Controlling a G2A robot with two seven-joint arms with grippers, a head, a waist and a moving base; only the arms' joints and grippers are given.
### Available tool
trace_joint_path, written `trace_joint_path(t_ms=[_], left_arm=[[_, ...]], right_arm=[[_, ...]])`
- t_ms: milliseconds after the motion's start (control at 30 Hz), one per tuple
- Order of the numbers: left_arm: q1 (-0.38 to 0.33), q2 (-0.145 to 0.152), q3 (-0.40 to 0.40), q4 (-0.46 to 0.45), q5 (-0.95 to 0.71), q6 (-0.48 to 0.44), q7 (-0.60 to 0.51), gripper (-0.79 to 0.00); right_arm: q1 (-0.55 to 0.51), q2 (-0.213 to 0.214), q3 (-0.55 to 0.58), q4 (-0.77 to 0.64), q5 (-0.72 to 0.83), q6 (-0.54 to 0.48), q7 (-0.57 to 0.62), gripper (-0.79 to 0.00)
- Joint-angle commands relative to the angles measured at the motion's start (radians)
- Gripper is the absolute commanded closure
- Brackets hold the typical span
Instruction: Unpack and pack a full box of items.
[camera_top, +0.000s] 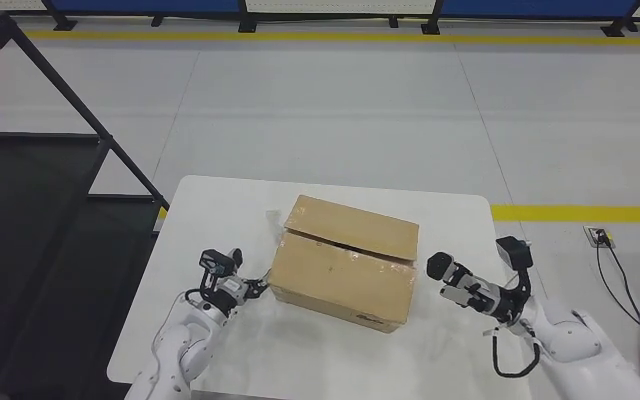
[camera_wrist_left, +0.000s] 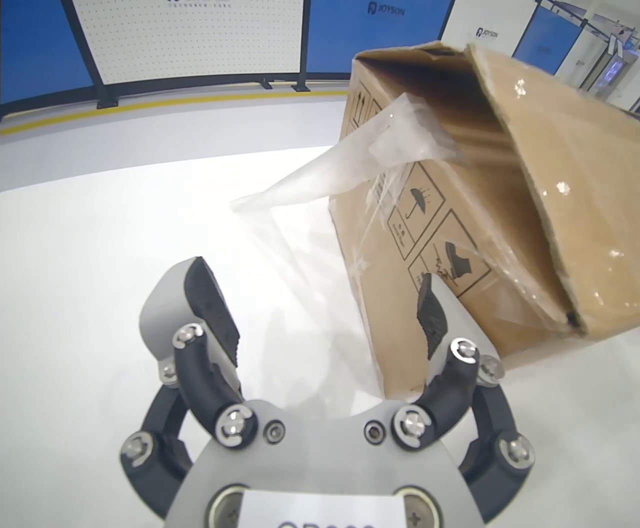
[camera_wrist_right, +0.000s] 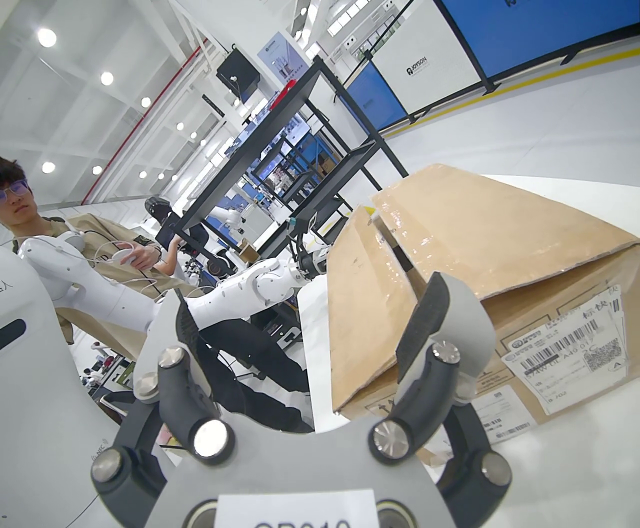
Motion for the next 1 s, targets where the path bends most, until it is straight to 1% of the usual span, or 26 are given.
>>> trace_joint_path(t_ms=[0, 267, 467, 533, 667, 767, 833, 967], left_arm=[[0.007, 0.002, 0.001, -0.009, 0.002, -0.019, -0.003, -0.785], [0.03, 0.009, 0.009, -0.038, 0.026, -0.055, -0.011, -0.785], [0.039, 0.015, -0.005, -0.046, 0.019, -0.06, -0.012, -0.785], [0.039, 0.016, -0.019, -0.048, 0.015, -0.028, -0.009, -0.785], [0.021, 0.01, -0.032, -0.033, -0.008, 0.104, -0.023, -0.785], [-0.006, 0.008, -0.015, -0.003, 0.026, 0.125, -0.021, -0.785], [-0.038, 0.005, 0.003, 0.027, 0.041, 0.136, -0.022, -0.785], [-0.1, -0.007, 0.057, 0.089, 0.075, 0.159, 0.001, -0.785]], right_arm=[[-0.007, -0.001, 0.011, -0.004, -0.003, 0.0, -0.004, -0.785], [-0.023, -0.005, 0.045, -0.005, 0.002, 0.0, -0.003, -0.785], [-0.034, -0.009, 0.068, -0.005, 0.014, 0.0, 0.006, -0.785], [-0.037, -0.011, 0.075, -0.006, 0.016, 0.0, 0.01, -0.785], [-0.045, -0.014, 0.087, -0.01, 0.02, 0.0, 0.02, -0.785], [-0.049, -0.016, 0.096, -0.011, 0.02, 0.0, 0.026, -0.785], [-0.053, -0.017, 0.103, -0.013, 0.02, 0.0, 0.031, -0.785], [-0.067, -0.019, 0.122, -0.017, 0.02, 0.0, 0.035, -0.785]])
